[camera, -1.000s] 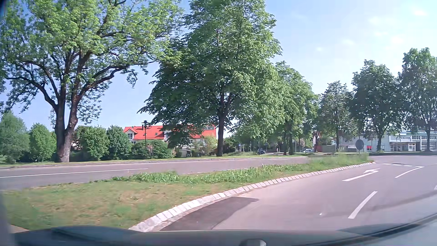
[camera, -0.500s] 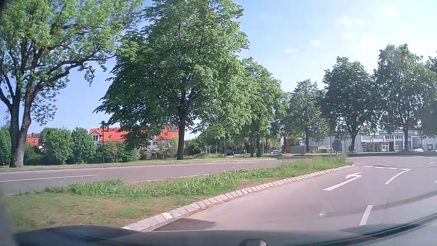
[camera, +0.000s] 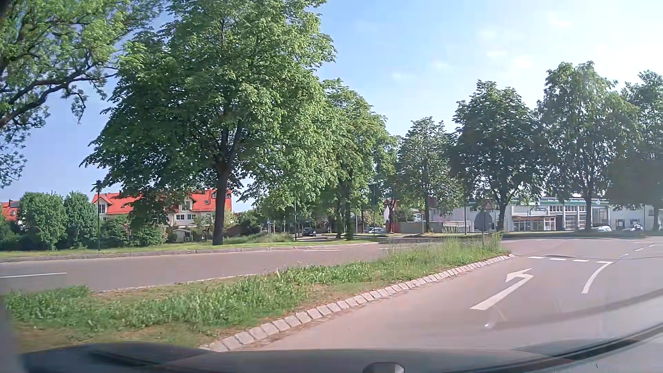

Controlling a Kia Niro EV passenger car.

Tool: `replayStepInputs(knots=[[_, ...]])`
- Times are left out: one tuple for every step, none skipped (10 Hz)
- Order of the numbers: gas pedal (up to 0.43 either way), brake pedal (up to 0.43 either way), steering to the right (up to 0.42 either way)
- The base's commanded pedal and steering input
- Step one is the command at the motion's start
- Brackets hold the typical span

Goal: Follow the waypoints while adhering to traffic rules and regulations

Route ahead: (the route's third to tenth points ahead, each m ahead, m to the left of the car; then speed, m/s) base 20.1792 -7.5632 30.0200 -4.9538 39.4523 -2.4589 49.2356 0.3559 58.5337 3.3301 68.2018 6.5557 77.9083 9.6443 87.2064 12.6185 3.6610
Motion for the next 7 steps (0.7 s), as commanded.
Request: replayStepInputs(knots=[[0.028,0.000,0.244],[0.000,0.000,0.254],[0.000,0.000,0.267],[0.000,0.000,0.280],[0.000,0.000,0.289],[0.000,0.049,0.294],[0.000,0.104,0.296]])
